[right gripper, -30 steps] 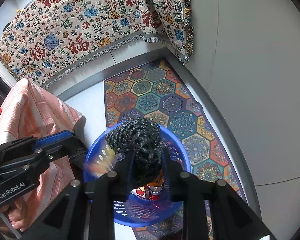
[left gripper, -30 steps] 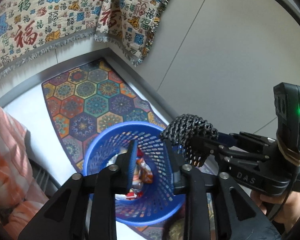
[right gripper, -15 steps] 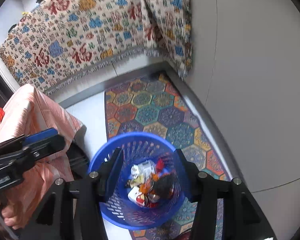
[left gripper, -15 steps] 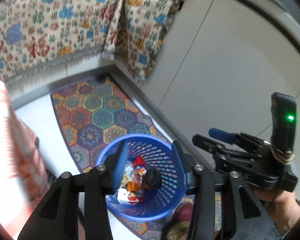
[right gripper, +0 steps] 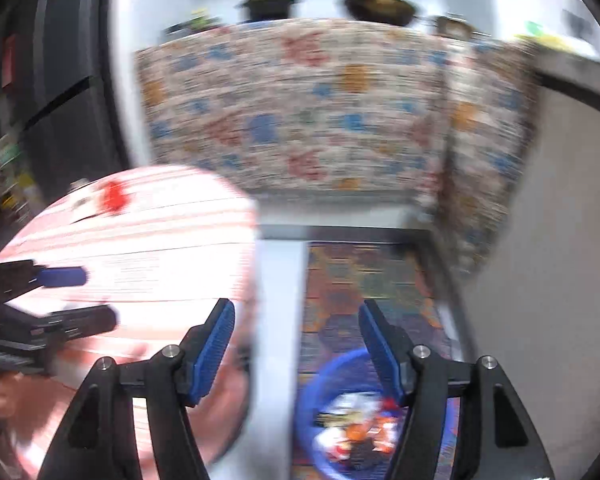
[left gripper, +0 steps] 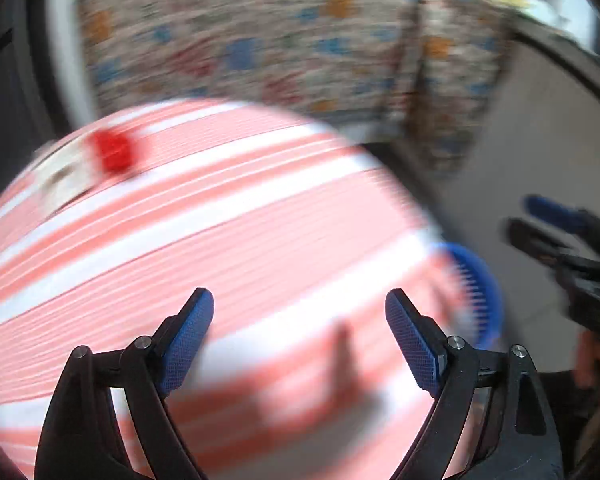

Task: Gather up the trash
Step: 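Return both tools to the table above the paper box and red bag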

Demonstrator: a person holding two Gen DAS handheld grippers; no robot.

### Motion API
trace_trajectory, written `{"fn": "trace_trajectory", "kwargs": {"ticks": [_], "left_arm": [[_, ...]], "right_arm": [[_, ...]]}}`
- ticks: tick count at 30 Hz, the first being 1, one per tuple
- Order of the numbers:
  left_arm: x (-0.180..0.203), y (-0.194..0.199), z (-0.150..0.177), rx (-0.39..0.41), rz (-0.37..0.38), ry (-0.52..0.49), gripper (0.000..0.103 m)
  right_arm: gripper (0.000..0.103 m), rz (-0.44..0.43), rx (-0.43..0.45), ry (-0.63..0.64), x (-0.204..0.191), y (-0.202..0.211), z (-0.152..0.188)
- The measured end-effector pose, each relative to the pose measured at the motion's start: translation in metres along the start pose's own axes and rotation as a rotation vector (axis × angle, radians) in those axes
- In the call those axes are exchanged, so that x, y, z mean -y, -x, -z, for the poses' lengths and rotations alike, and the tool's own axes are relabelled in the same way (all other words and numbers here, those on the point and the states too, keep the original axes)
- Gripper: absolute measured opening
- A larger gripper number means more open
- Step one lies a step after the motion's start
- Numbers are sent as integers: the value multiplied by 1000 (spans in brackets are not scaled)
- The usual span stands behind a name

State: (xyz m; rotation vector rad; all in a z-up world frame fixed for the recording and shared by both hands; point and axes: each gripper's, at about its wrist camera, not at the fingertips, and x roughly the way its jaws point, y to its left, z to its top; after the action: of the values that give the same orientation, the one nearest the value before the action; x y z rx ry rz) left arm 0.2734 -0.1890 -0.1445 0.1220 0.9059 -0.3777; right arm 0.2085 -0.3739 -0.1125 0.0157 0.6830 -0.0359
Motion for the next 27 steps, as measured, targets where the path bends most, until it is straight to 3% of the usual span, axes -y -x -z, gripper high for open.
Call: {"fn": "trace_trajectory", "kwargs": {"ticks": [5, 11, 15, 19, 27], "left_arm": [[-99, -6, 13, -11, -138, 96, 89], [-168, -20, 16, -11, -180, 136, 94], [-190, -33, 1, -15, -129, 91, 99], [-217, -42, -19, -13, -57, 23, 101], [-261, -75, -68, -28, 85, -210, 101]], "right_arm": [[66, -140, -105, 109, -99, -39, -18], [66, -165, -187, 234, -178, -85, -17], [66, -154, -228, 256, -196, -109, -12], [68, -170, -204, 213, -195, -112, -12], [69, -172, -205, 208, -196, -116, -14]]}}
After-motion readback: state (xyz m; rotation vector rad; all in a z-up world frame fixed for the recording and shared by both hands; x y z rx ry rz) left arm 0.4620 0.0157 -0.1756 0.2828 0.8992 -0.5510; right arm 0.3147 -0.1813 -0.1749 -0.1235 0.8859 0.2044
